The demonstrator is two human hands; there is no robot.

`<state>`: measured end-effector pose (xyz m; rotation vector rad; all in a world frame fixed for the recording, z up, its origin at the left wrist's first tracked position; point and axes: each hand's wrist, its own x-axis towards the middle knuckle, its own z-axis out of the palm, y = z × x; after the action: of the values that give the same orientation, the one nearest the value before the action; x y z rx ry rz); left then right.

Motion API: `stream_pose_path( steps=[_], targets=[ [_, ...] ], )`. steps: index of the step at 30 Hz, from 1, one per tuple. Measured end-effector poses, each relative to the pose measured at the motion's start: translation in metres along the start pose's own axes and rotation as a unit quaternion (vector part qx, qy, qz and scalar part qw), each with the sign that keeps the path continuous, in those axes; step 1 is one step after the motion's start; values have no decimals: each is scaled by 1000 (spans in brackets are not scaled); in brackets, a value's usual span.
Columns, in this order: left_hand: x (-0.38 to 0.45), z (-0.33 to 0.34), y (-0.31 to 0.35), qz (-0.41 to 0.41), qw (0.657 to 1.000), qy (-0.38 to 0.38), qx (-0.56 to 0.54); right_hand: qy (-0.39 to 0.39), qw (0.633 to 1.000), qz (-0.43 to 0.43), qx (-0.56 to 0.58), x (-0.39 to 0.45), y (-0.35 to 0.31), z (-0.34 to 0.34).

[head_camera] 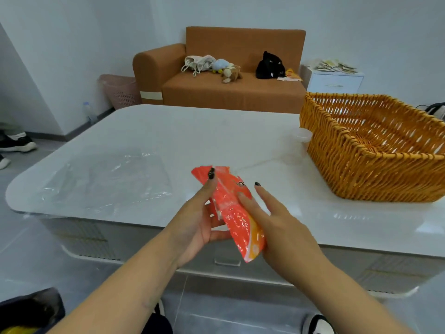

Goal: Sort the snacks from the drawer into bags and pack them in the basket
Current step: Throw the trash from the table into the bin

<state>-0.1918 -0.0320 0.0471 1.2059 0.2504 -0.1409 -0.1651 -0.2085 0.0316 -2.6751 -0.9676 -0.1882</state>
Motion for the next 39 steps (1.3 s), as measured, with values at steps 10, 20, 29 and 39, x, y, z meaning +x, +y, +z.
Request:
stream_pose_path(
  steps=[10, 20, 29, 39],
  targets=[
    [4, -10, 3, 15, 992, 120, 20, -39, 931, 97, 349, 10, -12, -15],
    [-4, -10, 0, -15, 991, 70, 117, -7, 774, 261, 577, 22, 8, -13],
    [6, -30, 8, -144, 985, 58, -76, 296, 936, -68, 180, 11, -2, 2],
    [0, -49, 23, -118, 985, -42, -119, 249, 942, -190, 119, 3, -2, -10]
  ],
)
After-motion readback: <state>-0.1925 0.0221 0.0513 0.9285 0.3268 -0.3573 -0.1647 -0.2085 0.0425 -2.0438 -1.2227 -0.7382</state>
